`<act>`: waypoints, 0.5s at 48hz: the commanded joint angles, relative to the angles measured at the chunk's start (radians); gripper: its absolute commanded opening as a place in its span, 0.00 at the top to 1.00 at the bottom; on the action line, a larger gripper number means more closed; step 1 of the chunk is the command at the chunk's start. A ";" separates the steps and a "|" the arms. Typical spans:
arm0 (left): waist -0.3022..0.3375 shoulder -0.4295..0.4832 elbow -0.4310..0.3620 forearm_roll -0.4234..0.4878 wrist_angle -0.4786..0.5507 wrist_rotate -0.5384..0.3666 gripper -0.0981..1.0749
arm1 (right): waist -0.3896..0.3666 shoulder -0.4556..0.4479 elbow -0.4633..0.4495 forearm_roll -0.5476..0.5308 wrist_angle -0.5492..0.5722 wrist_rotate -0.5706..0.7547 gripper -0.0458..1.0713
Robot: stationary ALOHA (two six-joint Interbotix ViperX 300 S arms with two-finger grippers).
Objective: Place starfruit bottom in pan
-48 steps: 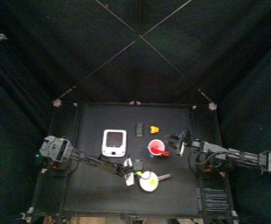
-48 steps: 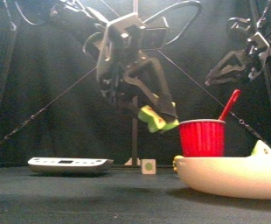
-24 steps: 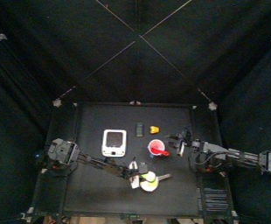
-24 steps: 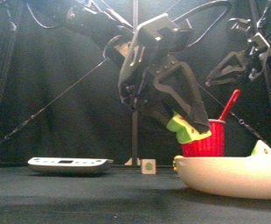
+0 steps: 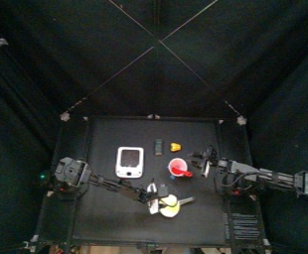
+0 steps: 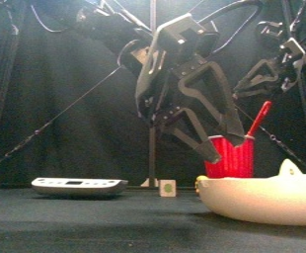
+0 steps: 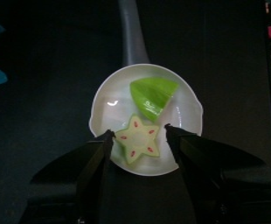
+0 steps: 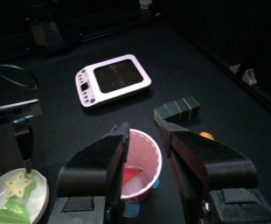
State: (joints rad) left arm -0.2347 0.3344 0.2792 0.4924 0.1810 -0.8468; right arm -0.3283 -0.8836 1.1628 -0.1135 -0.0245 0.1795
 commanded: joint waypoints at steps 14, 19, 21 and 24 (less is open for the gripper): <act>0.005 -0.012 -0.028 0.000 0.012 -0.002 0.17 | -0.002 0.006 -0.009 0.000 -0.003 -0.002 0.30; 0.005 -0.012 -0.028 0.000 0.011 -0.002 0.17 | -0.002 0.006 -0.009 0.000 -0.003 -0.002 0.30; 0.005 -0.012 -0.028 0.000 0.011 -0.002 0.17 | -0.002 0.006 -0.009 0.000 -0.003 -0.002 0.30; 0.006 -0.012 -0.028 0.002 0.011 -0.003 0.18 | -0.002 0.006 -0.009 0.000 0.000 0.000 0.30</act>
State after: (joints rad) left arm -0.2316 0.3344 0.2777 0.4909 0.1963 -0.8483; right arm -0.3283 -0.8836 1.1628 -0.1135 -0.0230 0.1795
